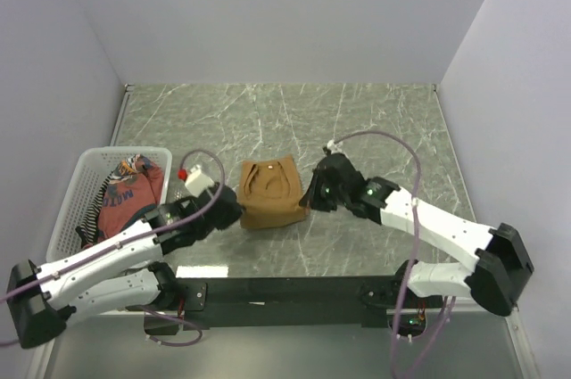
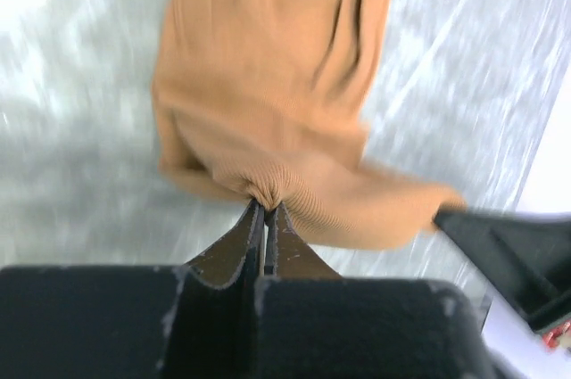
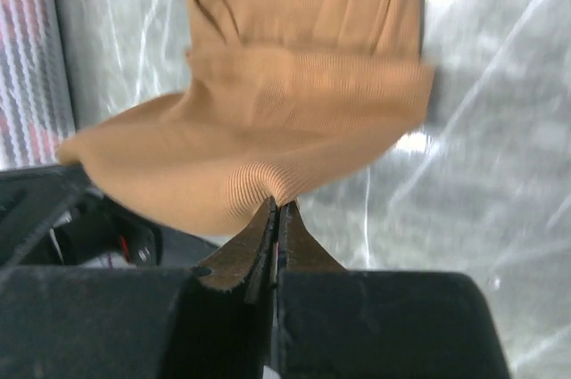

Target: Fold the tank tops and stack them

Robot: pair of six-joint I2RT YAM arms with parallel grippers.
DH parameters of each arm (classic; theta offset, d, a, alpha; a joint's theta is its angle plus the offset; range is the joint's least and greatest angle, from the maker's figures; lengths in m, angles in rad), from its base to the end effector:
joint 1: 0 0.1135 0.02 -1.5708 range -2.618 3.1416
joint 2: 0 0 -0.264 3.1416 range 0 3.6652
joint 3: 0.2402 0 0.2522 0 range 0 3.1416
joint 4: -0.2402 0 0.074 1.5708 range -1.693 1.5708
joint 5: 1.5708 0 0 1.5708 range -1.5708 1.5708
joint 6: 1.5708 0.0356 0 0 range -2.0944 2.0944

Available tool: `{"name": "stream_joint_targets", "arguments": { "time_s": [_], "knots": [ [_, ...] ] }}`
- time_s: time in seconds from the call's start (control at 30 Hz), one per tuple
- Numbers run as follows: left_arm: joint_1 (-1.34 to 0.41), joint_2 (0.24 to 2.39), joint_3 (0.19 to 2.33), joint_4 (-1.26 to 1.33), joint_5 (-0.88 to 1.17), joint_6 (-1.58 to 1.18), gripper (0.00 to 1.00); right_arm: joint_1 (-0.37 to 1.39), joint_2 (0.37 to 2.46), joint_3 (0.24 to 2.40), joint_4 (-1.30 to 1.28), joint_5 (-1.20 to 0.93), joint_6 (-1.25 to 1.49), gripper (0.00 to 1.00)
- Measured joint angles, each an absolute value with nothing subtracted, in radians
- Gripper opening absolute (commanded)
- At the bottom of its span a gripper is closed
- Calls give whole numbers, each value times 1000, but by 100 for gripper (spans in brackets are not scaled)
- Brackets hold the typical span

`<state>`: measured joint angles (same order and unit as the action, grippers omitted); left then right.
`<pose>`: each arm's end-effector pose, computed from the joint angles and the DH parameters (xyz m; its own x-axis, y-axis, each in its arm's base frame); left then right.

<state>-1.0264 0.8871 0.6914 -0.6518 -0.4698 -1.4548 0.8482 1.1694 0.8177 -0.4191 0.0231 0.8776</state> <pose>0.1045 -0.1415 0.2501 -0.6484 -0.6391 -0.4137 -0.3153 0.7201 -0.6181 0.1634 0.1841 0.2521 -0.8628 0.1842 -0.4708 -0.1177 0.8324 0.5415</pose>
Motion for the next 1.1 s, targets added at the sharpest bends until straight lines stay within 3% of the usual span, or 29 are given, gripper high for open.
{"name": "stream_joint_targets", "arguments": {
  "time_s": [0.23, 0.3, 0.37, 0.4, 0.43, 0.5, 0.57, 0.67, 0.83, 0.97, 1.1],
  "knots": [
    [-634, 1090, 836, -463, -296, -1177, 1, 660, 1446, 1077, -440, -99, 750, 1],
    [-535, 1195, 896, -398, -232, -1123, 1, 608, 1558, 1192, -441, -135, 721, 10],
    [-429, 1340, 979, -338, -157, -1073, 12, 560, 1695, 1327, -439, -179, 694, 25],
    [-400, 1389, 1006, -310, -134, -1058, 24, 545, 1747, 1375, -430, -189, 683, 31],
    [-355, 1471, 1047, -281, -109, -1037, 45, 526, 1818, 1441, -443, -202, 669, 35],
    [-297, 1608, 1121, -241, -70, -999, 55, 495, 1933, 1558, -448, -221, 648, 47],
    [-258, 1720, 1196, -223, -36, -966, 69, 466, 2029, 1644, -451, -226, 630, 69],
    [-232, 1799, 1248, -215, 2, -927, 71, 433, 2054, 1637, -469, -214, 603, 73],
    [-235, 1737, 1227, -234, 4, -904, 63, 420, 1902, 1433, -428, -186, 603, 75],
    [-252, 1578, 1079, -226, -21, -916, 60, 453, 1783, 1271, -385, -193, 608, 78],
    [-278, 1415, 868, -215, -23, -947, 60, 495, 1809, 1224, -298, -231, 609, 78]
  ]
}}
